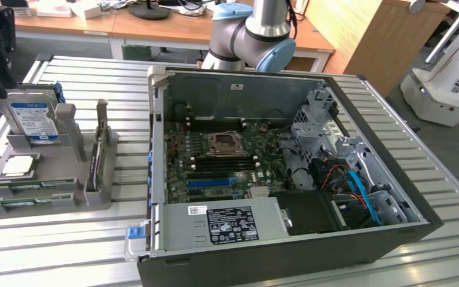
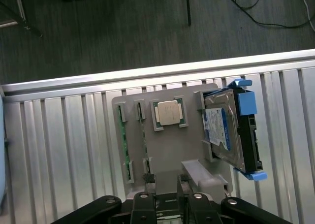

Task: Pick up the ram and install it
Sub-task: 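Pick up the ram and move it above insertion slot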

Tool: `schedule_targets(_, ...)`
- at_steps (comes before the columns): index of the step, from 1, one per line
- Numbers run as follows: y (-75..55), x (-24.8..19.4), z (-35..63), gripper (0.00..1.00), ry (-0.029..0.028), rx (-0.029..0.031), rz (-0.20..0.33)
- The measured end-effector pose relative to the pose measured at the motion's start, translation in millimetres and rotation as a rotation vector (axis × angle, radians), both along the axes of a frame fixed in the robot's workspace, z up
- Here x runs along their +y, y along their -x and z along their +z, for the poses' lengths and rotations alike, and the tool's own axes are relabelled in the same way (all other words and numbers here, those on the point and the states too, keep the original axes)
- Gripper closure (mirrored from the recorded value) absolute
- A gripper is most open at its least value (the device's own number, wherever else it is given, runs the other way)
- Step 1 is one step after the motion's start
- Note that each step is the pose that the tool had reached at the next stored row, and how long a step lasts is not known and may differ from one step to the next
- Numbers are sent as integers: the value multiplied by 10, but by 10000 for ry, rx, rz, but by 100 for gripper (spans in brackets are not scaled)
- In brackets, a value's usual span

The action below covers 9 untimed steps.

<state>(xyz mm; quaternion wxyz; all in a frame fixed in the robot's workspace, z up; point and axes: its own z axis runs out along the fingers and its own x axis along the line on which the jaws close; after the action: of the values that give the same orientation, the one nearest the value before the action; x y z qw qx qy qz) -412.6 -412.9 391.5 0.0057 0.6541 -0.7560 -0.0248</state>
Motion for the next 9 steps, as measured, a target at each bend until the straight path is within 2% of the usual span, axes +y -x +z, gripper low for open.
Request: schedule_targets(9,0,0,-132,69,1,1,23)
